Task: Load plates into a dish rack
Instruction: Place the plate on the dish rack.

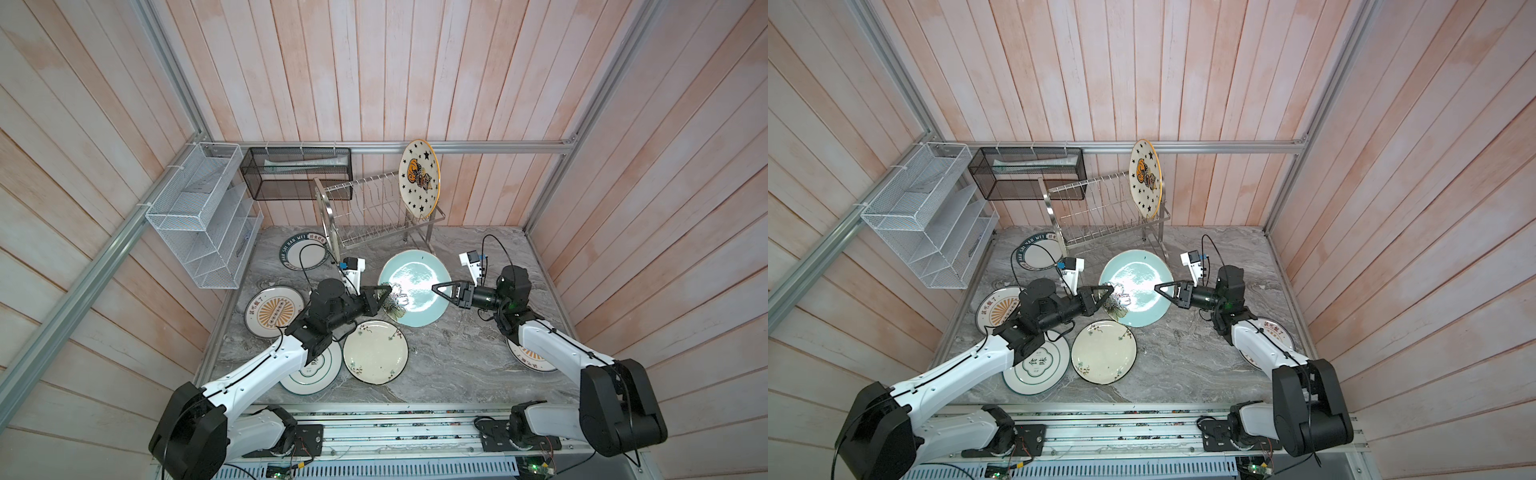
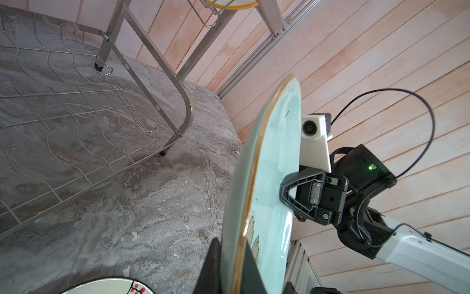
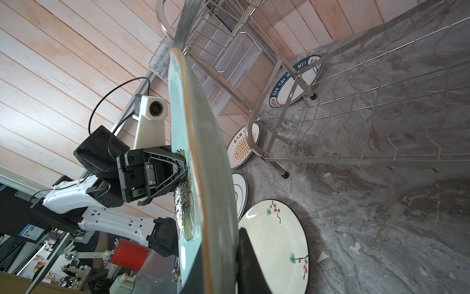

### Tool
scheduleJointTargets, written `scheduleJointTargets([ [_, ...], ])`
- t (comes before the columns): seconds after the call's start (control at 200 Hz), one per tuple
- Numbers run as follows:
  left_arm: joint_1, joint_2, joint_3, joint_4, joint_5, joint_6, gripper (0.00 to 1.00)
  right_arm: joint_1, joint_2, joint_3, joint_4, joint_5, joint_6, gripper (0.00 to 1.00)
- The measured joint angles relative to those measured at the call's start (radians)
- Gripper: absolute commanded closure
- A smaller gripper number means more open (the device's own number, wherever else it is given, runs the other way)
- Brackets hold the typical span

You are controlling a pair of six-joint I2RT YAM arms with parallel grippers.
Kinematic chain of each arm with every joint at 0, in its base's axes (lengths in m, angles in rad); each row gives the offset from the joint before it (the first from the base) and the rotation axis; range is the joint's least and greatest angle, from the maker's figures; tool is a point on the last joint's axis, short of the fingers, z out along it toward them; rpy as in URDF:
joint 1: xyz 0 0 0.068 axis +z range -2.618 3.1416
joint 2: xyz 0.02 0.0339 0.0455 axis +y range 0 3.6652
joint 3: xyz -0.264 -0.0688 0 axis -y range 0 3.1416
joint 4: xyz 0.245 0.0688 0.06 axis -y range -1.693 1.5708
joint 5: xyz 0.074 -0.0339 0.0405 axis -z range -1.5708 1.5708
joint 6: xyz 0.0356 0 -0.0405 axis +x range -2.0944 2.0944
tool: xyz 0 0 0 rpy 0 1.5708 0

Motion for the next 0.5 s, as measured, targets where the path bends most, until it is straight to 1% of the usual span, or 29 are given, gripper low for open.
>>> scheduleJointTargets([
  [0.135,0.0,0.0,0.0,0.003,0.001,-0.002,1.0,0.0,0.0,0.0,0.003,-0.005,0.003,1.0],
  [0.235,0.002,0.0,0.0,0.006,0.003,-0.002,1.0,0.0,0.0,0.0,0.006,-0.01,0.005,0.92],
  [0.345,0.003,0.0,0.0,0.007,0.008,-0.002,1.0,0.0,0.0,0.0,0.005,-0.013,0.004,0.91],
  [0.435,0.004,0.001,0.0,0.007,0.01,-0.002,1.0,0.001,0.0,0.0,0.002,-0.013,0.003,0.87],
  [0.5,0.004,0.004,0.0,0.009,0.012,-0.002,1.0,0.001,0.0,0.0,-0.003,-0.013,0.002,0.82],
])
